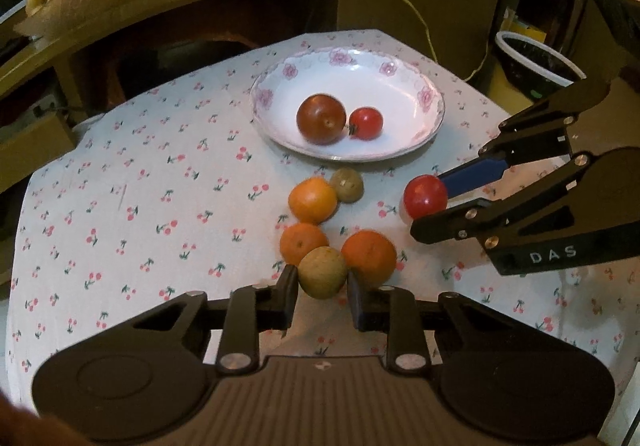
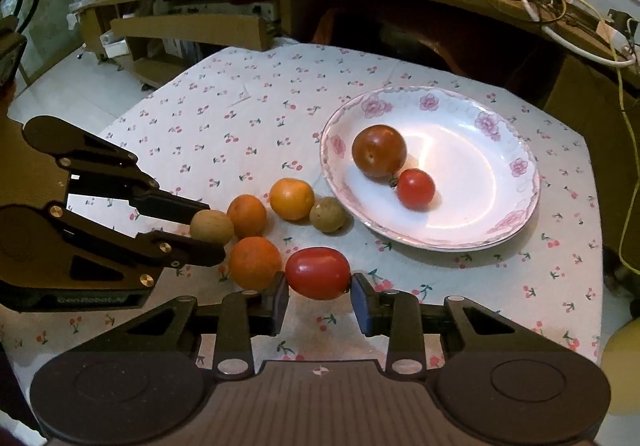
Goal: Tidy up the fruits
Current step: 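Carry the tomato and kiwi over the plate and open both tools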
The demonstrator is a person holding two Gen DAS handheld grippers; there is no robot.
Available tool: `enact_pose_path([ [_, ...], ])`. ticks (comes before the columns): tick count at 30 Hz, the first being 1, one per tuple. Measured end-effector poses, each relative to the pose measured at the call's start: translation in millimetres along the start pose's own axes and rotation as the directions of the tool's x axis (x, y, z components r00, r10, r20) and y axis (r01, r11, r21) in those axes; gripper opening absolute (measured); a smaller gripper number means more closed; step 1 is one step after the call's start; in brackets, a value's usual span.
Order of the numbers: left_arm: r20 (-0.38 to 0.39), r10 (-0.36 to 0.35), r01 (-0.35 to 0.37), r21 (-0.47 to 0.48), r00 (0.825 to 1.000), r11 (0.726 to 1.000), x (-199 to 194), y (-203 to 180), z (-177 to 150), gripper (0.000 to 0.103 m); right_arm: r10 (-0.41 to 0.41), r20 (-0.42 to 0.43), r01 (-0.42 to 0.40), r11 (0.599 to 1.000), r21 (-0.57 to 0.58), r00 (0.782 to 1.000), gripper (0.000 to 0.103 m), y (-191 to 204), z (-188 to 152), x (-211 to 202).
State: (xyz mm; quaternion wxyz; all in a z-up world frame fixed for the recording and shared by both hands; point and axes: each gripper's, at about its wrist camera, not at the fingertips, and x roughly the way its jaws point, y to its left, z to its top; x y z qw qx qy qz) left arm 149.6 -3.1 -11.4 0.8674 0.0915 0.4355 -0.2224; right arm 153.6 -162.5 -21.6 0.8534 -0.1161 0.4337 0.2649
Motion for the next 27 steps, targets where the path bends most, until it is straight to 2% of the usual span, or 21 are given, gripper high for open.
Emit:
enact_pose_path([
  [17, 0.069, 0.005, -0.005, 0.002, 0.998, 1.000, 9, -19, 50, 0.032, -0.089, 0.070, 0.083, 0.993, 0.089, 0.994, 0.034, -32, 14, -14],
  [27, 0.064, 0.028, -0.026, -0.019, 0.998, 0.999, 33, -21, 73, 0.032, -0.126, 0.058, 0.116, 0.983, 0.142, 0.990, 0.034, -53, 21, -2],
])
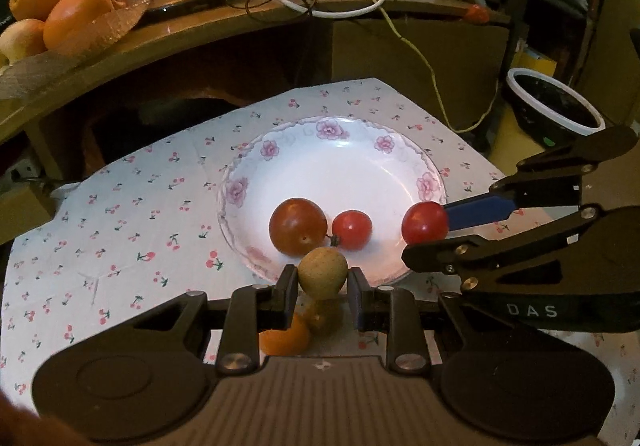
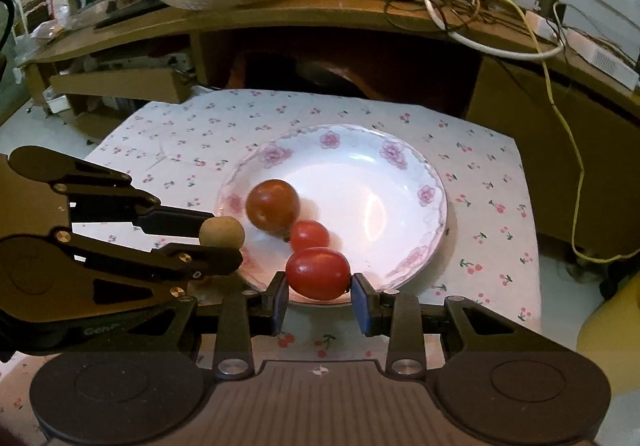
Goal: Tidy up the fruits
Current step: 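Carry the tomato and kiwi over the plate and open both tools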
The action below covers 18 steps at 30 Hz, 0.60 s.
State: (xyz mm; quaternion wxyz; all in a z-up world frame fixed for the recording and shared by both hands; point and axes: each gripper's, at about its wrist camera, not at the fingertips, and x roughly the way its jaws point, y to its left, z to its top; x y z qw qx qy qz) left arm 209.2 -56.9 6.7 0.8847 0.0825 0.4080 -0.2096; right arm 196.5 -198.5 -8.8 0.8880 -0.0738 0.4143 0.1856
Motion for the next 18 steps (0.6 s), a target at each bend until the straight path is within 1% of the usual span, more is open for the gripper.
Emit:
enact_pose_path([
  [3, -0.007, 0.014, -0.013, 0.004, 1.000, 1.000, 8, -2, 4, 0.032, -0.012, -0.001, 0.012, 1.000, 0.011, 1.000, 0.034, -4, 2, 5],
  [7, -0.014, 0.016, -0.016, -0.008, 1.000, 1.000, 16, 0, 9, 0.032, -0.008, -0.002, 0.008, 1.000, 0.024, 1.000, 0.034, -10, 5, 9],
  [18, -0.031, 0.048, -0.049, -0.013, 0.998, 0.999, 30, 6, 12, 0.032, -0.023, -0.015, 0.023, 0.999, 0.022, 1.000, 0.035, -11, 11, 23],
])
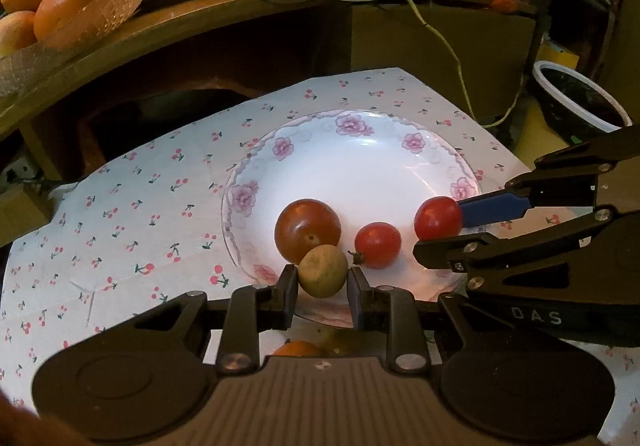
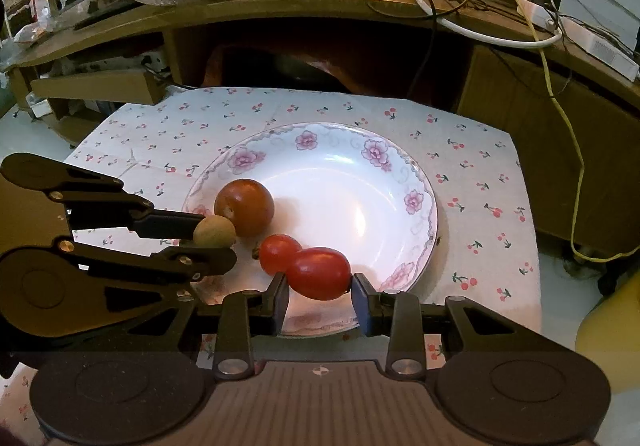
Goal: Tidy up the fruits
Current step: 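Carry the tomato and kiwi over the plate and open both tools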
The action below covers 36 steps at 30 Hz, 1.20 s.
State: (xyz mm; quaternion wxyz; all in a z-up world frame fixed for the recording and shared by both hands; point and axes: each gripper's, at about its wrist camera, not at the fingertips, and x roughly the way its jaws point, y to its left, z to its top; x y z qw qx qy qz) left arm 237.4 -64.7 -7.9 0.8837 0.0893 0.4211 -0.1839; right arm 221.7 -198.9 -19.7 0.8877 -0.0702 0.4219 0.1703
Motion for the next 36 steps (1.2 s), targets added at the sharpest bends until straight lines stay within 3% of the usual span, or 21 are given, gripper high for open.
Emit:
enact_pose_path([
  [36, 0.061, 0.032, -0.032, 0.000, 0.998, 0.999, -29, 12, -7, 0.033, 0.010, 0.053, -0.010, 1.000, 0.004, 0.999, 0.038, 3, 0, -19],
])
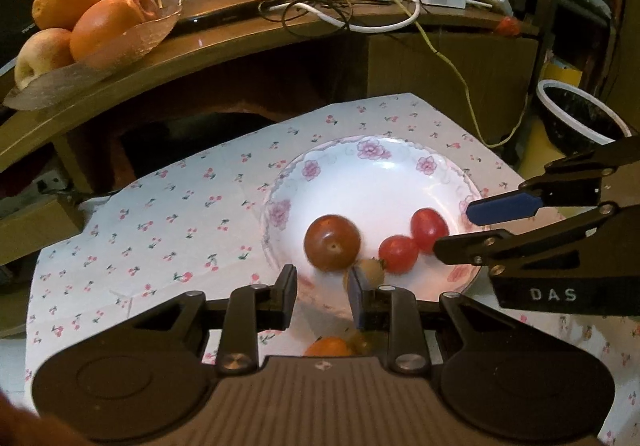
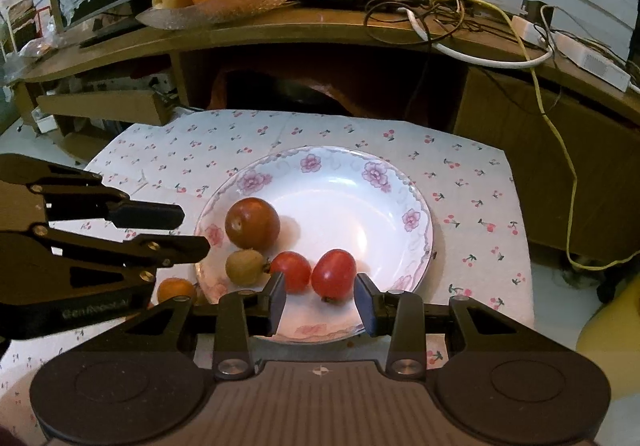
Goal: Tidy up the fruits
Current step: 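Carry the tomato and kiwi over the plate and open both tools, then move both tools back to the oranges beside the plate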
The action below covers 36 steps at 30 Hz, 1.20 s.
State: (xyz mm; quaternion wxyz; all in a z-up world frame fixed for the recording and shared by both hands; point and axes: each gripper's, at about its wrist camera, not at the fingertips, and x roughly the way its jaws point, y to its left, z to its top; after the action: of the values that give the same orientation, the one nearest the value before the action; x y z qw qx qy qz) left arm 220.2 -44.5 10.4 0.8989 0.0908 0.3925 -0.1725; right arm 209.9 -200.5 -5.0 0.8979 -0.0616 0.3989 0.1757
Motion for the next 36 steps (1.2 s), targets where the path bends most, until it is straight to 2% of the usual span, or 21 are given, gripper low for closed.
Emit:
enact_pose_path([
  [13, -0.030, -0.010, 0.011, 0.005, 0.999, 1.000, -15, 17, -22, 0.033, 0.089, -0.040, -0.090, 0.995, -0.042, 0.995, 0.039, 28, -12, -12],
  [24, -0.043, -0.008, 0.008, -0.006, 0.999, 1.000, -32, 37, -42, 0.033, 0.215, -0.131, -0.233, 0.962, -0.141, 0.968, 0.039, 75, -29, -10],
  [30, -0.052, -0.017, 0.016, -0.025, 0.998, 1.000, -34, 46, -48, 0.033, 0.225, -0.174, -0.252, 0.955, -0.158, 0.959, 0.039, 89, -30, 5],
  [32, -0.056, -0.022, 0.021, -0.023, 0.998, 1.000, -34, 46, -49, 0.033, 0.220, -0.181, -0.250, 0.954, -0.164, 0.959, 0.044, 92, -32, 9],
  [36, -0.062, -0.031, 0.030, -0.022, 0.998, 0.999, -34, 47, -52, 0.034, 0.212, -0.198, -0.242, 0.959, -0.144, 0.957, 0.042, 91, -31, 16],
])
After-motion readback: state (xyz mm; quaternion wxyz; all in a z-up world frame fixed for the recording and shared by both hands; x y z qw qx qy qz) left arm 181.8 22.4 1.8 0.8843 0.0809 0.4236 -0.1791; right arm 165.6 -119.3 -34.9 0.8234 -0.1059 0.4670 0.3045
